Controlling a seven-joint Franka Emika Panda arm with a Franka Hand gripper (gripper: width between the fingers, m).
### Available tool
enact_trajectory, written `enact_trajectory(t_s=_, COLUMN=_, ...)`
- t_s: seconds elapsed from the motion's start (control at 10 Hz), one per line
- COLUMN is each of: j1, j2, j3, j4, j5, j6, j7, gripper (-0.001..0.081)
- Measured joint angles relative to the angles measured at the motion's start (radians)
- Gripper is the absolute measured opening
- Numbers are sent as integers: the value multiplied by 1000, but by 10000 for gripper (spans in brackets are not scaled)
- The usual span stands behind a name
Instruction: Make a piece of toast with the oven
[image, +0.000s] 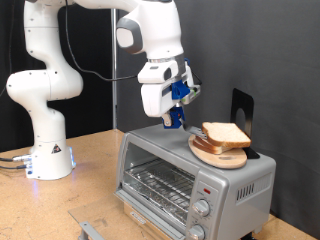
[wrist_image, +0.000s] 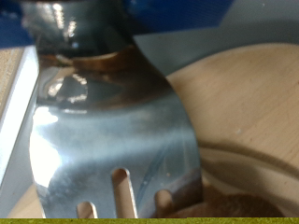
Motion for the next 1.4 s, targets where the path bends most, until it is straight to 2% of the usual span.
enact_trajectory(t_s=0.4, j1=0, j2=38, j3=7, j4=34, j5=-13, j6=0, j7=20, gripper=484)
enact_trajectory(t_s=0.8, j1=0, j2=40, j3=7, j4=33, j5=123, j6=9, j7=-80, gripper=484)
enact_trajectory(t_s=1.1, j1=-1, j2=18, j3=4, j4=1, j5=177, j6=52, j7=-124, gripper=484)
enact_trajectory(t_s=1.4, j1=-1, j2=-18, j3=4, j4=-59, j5=180, j6=154, j7=-137, gripper=484)
